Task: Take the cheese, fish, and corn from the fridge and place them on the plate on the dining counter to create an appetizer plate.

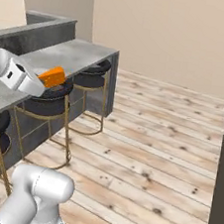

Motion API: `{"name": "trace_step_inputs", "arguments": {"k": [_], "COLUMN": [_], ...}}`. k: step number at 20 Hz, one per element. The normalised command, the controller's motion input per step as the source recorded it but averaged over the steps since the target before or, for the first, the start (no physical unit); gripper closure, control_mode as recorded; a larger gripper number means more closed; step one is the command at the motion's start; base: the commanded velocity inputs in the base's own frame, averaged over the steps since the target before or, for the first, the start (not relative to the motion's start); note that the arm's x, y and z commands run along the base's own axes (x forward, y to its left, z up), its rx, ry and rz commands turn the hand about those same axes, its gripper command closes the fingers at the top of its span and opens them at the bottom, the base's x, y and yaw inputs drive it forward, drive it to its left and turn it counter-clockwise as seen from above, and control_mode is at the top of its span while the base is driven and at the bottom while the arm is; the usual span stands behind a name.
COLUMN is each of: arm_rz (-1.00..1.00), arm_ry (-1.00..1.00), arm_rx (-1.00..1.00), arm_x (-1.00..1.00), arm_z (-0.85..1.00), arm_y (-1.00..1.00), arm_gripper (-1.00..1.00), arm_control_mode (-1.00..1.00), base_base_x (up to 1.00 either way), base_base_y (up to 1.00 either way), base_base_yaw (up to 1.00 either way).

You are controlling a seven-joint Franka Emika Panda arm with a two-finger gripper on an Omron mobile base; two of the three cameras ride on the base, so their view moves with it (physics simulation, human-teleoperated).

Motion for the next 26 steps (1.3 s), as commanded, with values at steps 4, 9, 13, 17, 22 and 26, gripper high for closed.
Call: {"name": "trace_step_inputs", "arguments": {"k": [4, 9, 13, 17, 22, 26], "arm_rz": [0.0, 0.0, 0.0, 0.0, 0.0, 0.0], "arm_ry": [0.0, 0.0, 0.0, 0.0, 0.0, 0.0], "arm_rx": [0.0, 0.0, 0.0, 0.0, 0.0, 0.0], "arm_x": [0.0, 0.0, 0.0, 0.0, 0.0, 0.0], "arm_z": [0.0, 0.0, 0.0, 0.0, 0.0, 0.0], "arm_y": [0.0, 0.0, 0.0, 0.0, 0.0, 0.0], "arm_gripper": [1.0, 1.0, 1.0, 1.0, 1.0, 1.0], "arm_control_mode": [1.0, 1.0, 1.0, 1.0, 1.0, 1.0], "base_base_x": [0.99, 0.88, 0.89, 0.88, 0.87, 0.89], "base_base_y": [-0.56, -0.59, -0.58, -0.58, -0.59, -0.47], "base_base_yaw": [0.63, 0.65, 0.65, 0.65, 0.66, 0.65]}}
